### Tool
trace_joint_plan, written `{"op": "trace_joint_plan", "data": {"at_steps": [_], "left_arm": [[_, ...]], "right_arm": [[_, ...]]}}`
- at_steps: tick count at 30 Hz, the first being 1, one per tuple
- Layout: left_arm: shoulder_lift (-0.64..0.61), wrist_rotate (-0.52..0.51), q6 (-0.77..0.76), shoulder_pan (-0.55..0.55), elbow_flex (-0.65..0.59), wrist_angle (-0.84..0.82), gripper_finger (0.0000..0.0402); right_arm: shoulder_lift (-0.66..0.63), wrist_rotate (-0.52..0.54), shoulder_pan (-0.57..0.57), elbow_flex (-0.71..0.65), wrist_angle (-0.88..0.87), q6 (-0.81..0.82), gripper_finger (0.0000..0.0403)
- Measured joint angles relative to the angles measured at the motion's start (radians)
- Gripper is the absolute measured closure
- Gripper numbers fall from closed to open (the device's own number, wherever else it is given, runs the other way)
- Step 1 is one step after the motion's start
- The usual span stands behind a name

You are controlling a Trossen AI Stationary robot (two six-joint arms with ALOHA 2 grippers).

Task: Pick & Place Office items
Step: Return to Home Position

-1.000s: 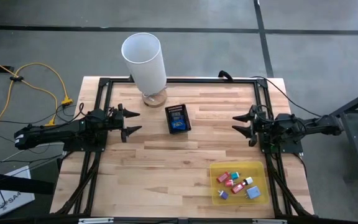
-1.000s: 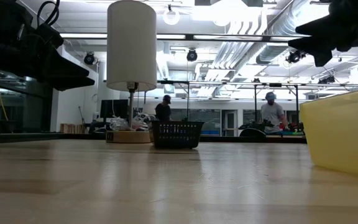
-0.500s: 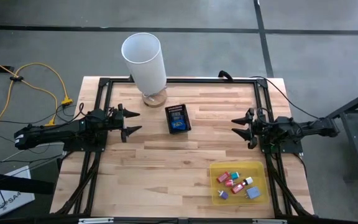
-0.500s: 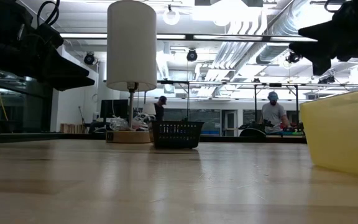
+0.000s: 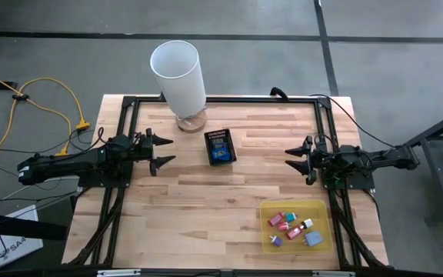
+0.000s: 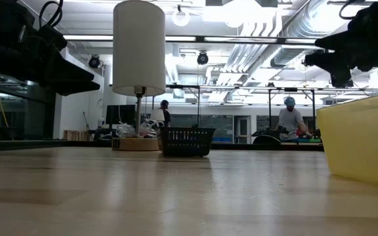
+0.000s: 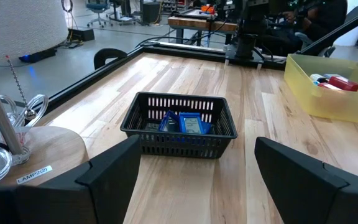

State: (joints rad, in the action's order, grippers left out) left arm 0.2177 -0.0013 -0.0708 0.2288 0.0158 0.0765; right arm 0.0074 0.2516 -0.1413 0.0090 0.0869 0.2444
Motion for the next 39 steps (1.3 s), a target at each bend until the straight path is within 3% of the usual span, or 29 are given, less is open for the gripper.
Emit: {"op": "trace_joint_plan", "data": {"at_steps": [10,19,39], "left_arm": [[0.0,0.0,0.0,0.0,0.0,0.0,0.0094],[0.0,0.0,0.0,0.0,0.0,0.0,0.0094],[0.0,0.0,0.0,0.0,0.0,0.0,0.0094]], "right_arm": [[0.01,-0.035,0.0,-0.001,-0.032,0.003,0.0212],[0.014,-0.261,0.0,-0.001,-0.075,-0.092,0.0212],[0.014,-0.26,0.0,-0.003,-0.075,-0.057,0.0212]]}}
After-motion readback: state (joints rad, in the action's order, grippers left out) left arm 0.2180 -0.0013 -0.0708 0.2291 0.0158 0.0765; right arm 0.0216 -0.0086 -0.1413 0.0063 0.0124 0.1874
